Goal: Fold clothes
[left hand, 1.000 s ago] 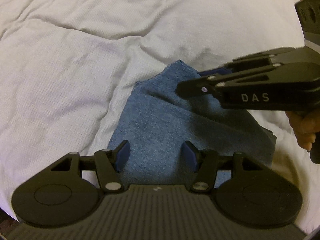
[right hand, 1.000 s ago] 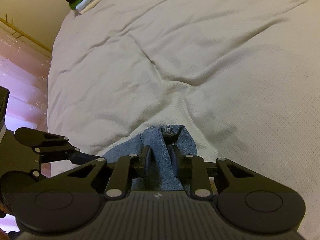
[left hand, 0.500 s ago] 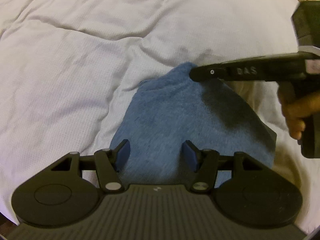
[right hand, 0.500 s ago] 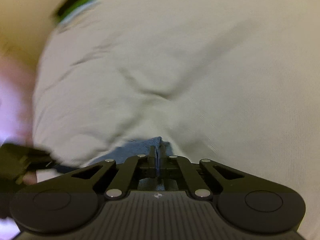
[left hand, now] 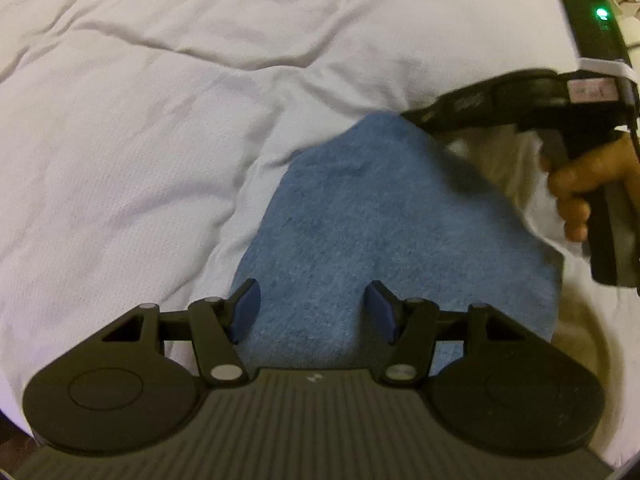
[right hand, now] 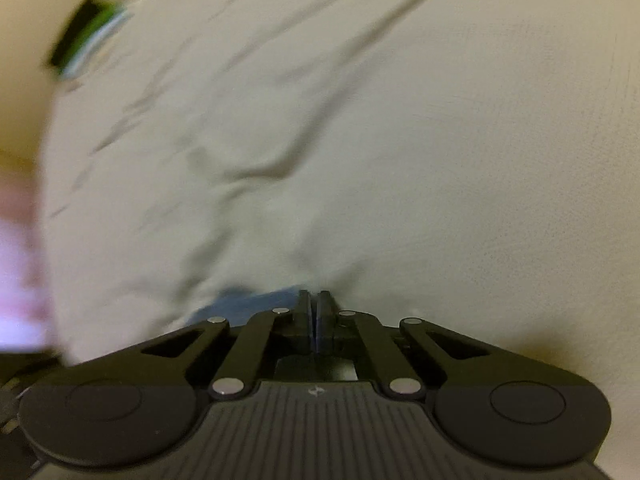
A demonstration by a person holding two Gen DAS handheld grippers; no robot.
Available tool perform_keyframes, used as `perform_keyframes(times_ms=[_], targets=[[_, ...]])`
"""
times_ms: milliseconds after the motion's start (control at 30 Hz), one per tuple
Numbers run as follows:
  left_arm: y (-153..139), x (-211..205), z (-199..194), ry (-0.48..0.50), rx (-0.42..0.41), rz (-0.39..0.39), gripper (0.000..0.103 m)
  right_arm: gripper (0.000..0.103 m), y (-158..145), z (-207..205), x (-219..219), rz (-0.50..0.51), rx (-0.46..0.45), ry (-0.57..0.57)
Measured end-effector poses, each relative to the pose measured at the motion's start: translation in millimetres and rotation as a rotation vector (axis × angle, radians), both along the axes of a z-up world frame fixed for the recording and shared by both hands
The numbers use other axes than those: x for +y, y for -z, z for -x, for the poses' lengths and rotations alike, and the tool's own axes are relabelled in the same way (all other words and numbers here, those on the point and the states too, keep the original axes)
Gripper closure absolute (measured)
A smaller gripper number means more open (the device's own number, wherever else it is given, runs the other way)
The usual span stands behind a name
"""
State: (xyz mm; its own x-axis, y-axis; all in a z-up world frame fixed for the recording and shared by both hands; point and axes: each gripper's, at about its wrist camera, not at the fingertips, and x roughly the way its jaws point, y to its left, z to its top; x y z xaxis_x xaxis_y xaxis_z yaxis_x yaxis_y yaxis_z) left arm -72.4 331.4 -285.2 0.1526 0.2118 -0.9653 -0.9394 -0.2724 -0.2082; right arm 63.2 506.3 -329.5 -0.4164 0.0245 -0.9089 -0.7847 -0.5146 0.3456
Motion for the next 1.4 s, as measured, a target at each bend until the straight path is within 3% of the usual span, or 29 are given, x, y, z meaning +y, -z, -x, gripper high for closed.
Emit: perform_keyframes(times_ms=[100,167,233,267,467,500,533,633,667,733,867,1033,1167,1300,1400], targets=[[-3.8,-5.5,6.8,-0.022,0.008,0.016,0.047,0.101,-19.8,-18.2,0.6,-0.014,0.042,0.082],[-6.2,-8.4,10.4,-0.033,0.009,0.024,0.048,0.093,-36.4,-21.4,-10.9,-0.014,0.066,0.046],[-10.3,-10.1,9.2,-0.026,0.018,0.020,0.048,0.058,-44.0,-22.4,-20.6,-0.002,0.079,0.029],[-12.4,-10.9,8.5,-0.022,0.023,0.018,0.048,0.057,-46.5,-23.0,-25.4,0.004,0.088,0.029],[-19.1,-21.7,1.9,0.026,0.000,-0.003,0.048,0.059,-51.1,-49.9,-52.5,0.042,0.089,0.094],[-16.1,-24.1,1.3,0.039,0.005,0.000,0.048,0.068,-49.0,-54.1,-58.5,0.054,0.089,0.087],[-12.8,-26.5,0.8,0.053,0.009,0.003,0.048,0.087,-44.6,-56.5,-65.4,0.031,0.037,0.069],[-9.7,-38.4,6.9,0.054,0.021,0.012,0.048,0.084,-25.0,-64.3,-74.0,-0.078,-0.282,0.118],[-14.0,-47.7,12.3,0.026,0.014,0.003,0.049,0.084,-28.0,-73.6,-75.6,-0.099,-0.317,0.176],[-23.3,-66.8,23.4,-0.034,-0.003,-0.016,0.048,0.083,-45.9,-93.8,-83.2,-0.071,-0.186,0.275],[-29.1,-122.7,42.2,-0.212,-0.093,-0.010,0.045,0.046,-74.5,-103.2,-109.0,-0.069,-0.058,0.260],[-9.1,-189.7,47.7,-0.498,-0.262,-0.003,0.045,0.035,-69.5,-119.3,-127.4,0.015,0.055,0.336],[8.7,-222.7,36.6,-0.738,-0.414,-0.067,0.042,0.034,-49.0,-148.7,-148.9,0.135,0.172,0.465],[15.9,-228.8,24.1,-0.811,-0.445,-0.088,0.042,0.034,-34.4,-182.3,-178.0,0.256,0.254,0.590],[1.0,-220.7,17.7,-0.725,-0.389,-0.082,0.042,0.034,-28.4,-190.8,-200.2,0.322,0.256,0.608]])
